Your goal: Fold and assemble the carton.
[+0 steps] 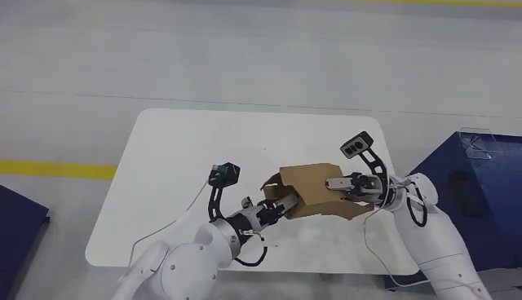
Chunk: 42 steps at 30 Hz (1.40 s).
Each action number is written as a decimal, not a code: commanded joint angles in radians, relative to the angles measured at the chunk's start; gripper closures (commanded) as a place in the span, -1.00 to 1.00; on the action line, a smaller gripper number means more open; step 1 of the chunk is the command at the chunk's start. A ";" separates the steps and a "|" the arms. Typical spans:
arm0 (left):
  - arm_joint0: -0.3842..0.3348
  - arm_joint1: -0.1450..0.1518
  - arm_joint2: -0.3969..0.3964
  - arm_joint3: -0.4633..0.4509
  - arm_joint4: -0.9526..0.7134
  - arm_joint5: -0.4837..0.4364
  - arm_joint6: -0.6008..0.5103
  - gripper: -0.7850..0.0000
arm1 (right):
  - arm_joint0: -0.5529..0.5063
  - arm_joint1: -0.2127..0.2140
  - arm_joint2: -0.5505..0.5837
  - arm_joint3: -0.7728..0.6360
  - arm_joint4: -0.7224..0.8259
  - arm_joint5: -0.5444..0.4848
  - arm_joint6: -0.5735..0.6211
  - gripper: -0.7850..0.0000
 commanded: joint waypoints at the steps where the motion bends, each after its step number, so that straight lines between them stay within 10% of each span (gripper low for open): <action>1: -0.001 -0.001 0.000 0.000 0.008 0.006 0.001 -1.00 | 0.010 0.002 -0.004 -0.001 -0.058 -0.023 -0.001 1.00; 18: 0.050 0.005 -0.048 -0.036 0.021 0.020 0.027 -1.00 | 0.005 0.000 -0.005 -0.005 -0.050 -0.018 -0.021 1.00; 33: 0.291 0.006 -0.316 -0.153 -0.322 -0.329 0.187 -1.00 | 0.051 -0.074 -0.094 0.112 0.362 -0.014 -0.007 1.00; 42: 0.293 0.007 -0.334 -0.141 -0.354 -0.333 0.168 -1.00 | 0.051 -0.076 -0.098 0.114 0.369 -0.013 -0.006 1.00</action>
